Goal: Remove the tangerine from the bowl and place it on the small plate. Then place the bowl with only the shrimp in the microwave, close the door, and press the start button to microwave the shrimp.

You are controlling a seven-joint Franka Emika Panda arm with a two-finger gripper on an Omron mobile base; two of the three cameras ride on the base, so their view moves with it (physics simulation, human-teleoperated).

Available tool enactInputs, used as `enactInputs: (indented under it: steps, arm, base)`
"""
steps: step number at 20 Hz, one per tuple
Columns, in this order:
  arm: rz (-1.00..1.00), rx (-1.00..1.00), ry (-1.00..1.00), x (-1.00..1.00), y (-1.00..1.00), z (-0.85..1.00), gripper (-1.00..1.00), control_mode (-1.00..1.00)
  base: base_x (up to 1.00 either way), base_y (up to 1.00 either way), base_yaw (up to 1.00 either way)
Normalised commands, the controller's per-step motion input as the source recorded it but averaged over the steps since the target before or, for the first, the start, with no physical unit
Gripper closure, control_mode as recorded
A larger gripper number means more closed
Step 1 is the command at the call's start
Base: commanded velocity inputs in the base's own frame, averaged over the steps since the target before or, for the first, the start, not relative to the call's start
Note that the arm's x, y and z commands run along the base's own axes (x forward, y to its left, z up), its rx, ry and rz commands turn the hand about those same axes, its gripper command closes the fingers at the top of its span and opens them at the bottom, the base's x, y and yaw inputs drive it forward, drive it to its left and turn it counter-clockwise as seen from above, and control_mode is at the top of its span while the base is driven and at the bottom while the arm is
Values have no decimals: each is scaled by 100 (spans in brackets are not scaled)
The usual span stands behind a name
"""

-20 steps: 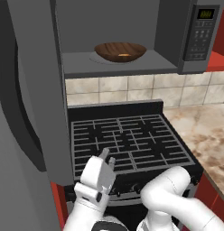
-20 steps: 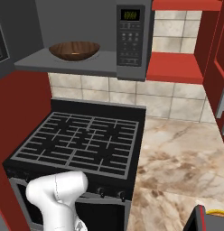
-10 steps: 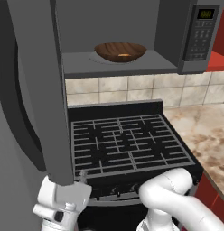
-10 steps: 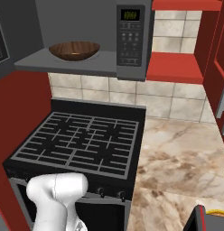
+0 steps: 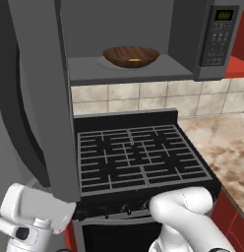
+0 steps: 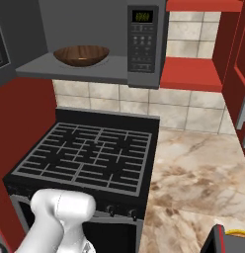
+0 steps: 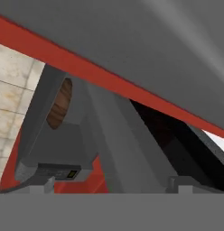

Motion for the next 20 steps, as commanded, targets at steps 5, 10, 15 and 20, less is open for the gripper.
enactInputs:
  steps: [5,10,15,20]
  arm:
    - [-17,0,3,-8,31,72,-100,-100]
    - [-14,12,0,-14,-65,59,-100,-100]
    - [-7,27,0,-11,-100,37,-100,-100]
    - [-1,26,0,-1,-100,44,-100,-100]
  base:
    - [0,0,0]
    - [0,0,0]
    - [0,0,0]
    - [0,0,0]
